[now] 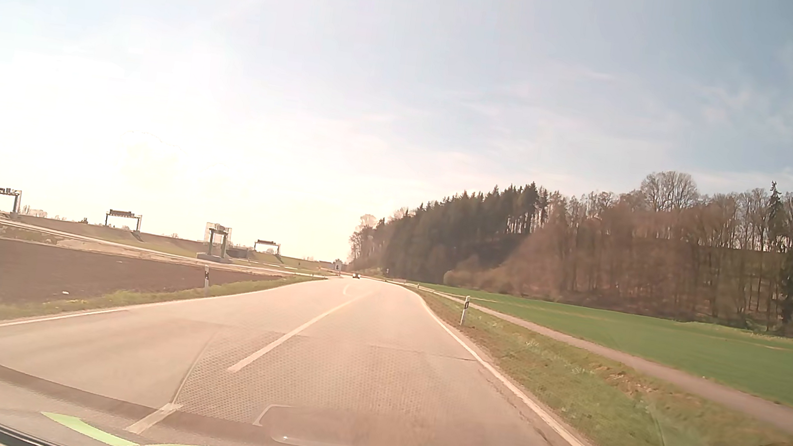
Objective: Follow the waypoints while adhering to traffic rules and regulations
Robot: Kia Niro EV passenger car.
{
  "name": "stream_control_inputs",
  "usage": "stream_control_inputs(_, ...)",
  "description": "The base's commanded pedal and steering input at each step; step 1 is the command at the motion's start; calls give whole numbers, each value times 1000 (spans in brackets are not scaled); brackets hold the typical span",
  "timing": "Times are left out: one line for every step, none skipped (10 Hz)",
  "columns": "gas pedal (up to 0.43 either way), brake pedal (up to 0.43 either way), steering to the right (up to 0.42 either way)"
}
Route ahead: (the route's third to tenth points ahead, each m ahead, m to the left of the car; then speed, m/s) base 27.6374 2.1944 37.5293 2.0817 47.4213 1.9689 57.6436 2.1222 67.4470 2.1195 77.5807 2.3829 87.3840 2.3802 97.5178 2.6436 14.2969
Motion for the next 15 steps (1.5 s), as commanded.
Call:
stream_control_inputs(98,0,1)
stream_control_inputs(98,0,1)
stream_control_inputs(98,0,1)
stream_control_inputs(98,0,1)
stream_control_inputs(98,0,1)
stream_control_inputs(98,0,1)
stream_control_inputs(98,0,1)
stream_control_inputs(98,0,1)
stream_control_inputs(98,0,1)
stream_control_inputs(98,0,2)
stream_control_inputs(98,0,2)
stream_control_inputs(98,0,2)
stream_control_inputs(98,0,2)
stream_control_inputs(98,0,3)
stream_control_inputs(98,0,4)
